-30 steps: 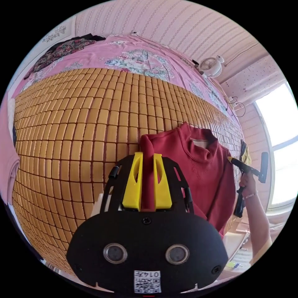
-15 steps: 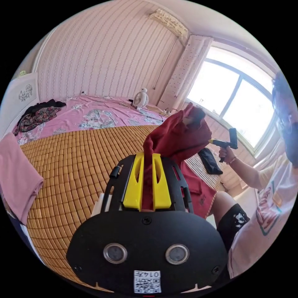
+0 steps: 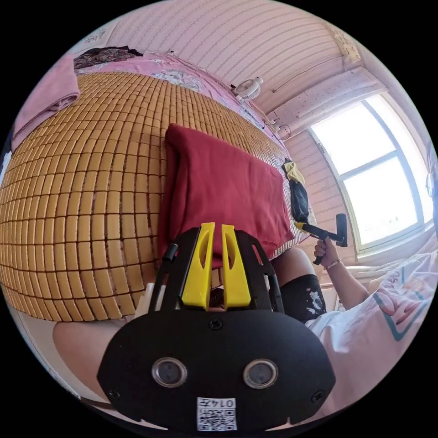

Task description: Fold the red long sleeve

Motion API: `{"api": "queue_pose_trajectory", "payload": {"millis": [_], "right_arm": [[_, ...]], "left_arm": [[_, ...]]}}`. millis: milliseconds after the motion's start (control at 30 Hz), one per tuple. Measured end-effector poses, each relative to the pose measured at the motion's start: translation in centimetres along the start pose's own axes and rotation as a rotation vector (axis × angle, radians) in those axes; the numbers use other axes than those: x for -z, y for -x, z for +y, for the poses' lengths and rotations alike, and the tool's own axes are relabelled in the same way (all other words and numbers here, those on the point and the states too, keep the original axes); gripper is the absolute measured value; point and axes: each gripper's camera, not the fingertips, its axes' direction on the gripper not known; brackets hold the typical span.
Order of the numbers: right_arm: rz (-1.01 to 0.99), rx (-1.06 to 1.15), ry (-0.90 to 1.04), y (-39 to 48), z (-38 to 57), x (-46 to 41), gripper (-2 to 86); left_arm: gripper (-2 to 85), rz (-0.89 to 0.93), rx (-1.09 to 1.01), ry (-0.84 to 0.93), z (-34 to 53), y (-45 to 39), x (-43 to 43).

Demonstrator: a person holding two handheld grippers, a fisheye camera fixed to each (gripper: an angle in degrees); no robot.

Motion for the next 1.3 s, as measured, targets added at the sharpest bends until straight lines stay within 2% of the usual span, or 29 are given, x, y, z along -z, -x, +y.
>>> {"api": "queue_pose_trajectory", "payload": {"millis": [200,267,333,367,400,433,467,600,733,800,833,967,1067,1133,1167,1233,1300], "right_arm": [[0.278,0.422,-0.046,14.6,-9.3,-3.4,0.4],[0.295,0.539,-0.020,18.6,-12.7,-5.7,0.0],[0.280,0.612,0.055,21.6,-16.0,-8.8,-0.2],[0.312,0.650,0.171,22.9,-18.0,-11.8,-0.3],[0.437,0.680,0.305,23.5,-19.3,-15.8,-0.4],[0.485,0.712,0.368,23.5,-19.6,-17.8,-0.4],[0.503,0.770,0.321,24.3,-19.9,-18.7,-0.5],[0.497,0.867,0.561,27.4,-23.6,-18.0,-0.8],[0.509,0.819,0.471,28.8,-27.9,-16.7,-0.8],[0.530,0.782,0.550,27.1,-29.2,-20.8,-0.8],[0.525,0.774,0.530,26.9,-29.4,-21.3,-0.8],[0.495,0.824,0.665,28.1,-31.5,-19.9,-0.9],[0.514,0.796,0.566,27.4,-32.4,-19.3,-0.8],[0.540,0.783,0.574,25.6,-31.5,-21.5,-0.7],[0.550,0.779,0.487,25.2,-31.0,-21.1,-0.7],[0.505,0.726,0.418,24.1,-30.5,-19.6,-0.7],[0.382,0.662,0.281,21.5,-28.3,-15.1,-0.8]], "left_arm": [[-0.9,-0.020,-0.283,0.083,1.1,-9.3,-8.5],[-0.9,-0.052,-0.337,0.101,2.5,-10.8,-10.9],[-1.0,-0.232,-0.425,0.246,4.7,-11.9,-15.1],[-1.0,-0.240,-0.449,0.203,5.3,-12.1,-15.0],[-1.0,-0.260,-0.501,0.172,6.4,-12.5,-15.0],[-1.0,-0.275,-0.519,0.155,7.2,-12.5,-15.2],[-1.0,-0.274,-0.524,0.154,7.4,-12.4,-15.3],[-1.0,-0.181,-0.443,0.178,7.8,-10.5,-15.5],[-1.0,-0.144,-0.420,0.155,9.3,-9.3,-15.7],[-1.0,-0.149,-0.432,0.152,10.0,-9.2,-15.9],[-1.0,-0.149,-0.438,0.156,10.3,-9.1,-16.0],[-1.0,-0.147,-0.455,0.172,11.4,-8.9,-16.1],[-1.0,-0.154,-0.464,0.158,12.9,-8.7,-15.9],[-0.9,-0.144,-0.467,0.168,13.8,-8.6,-15.7],[-0.9,-0.131,-0.477,0.181,14.0,-8.6,-15.6],[-0.7,-0.030,-0.532,0.233,14.8,-8.9,-15.1],[-0.3,0.025,-0.547,0.211,15.5,-9.0,-14.3]]}}
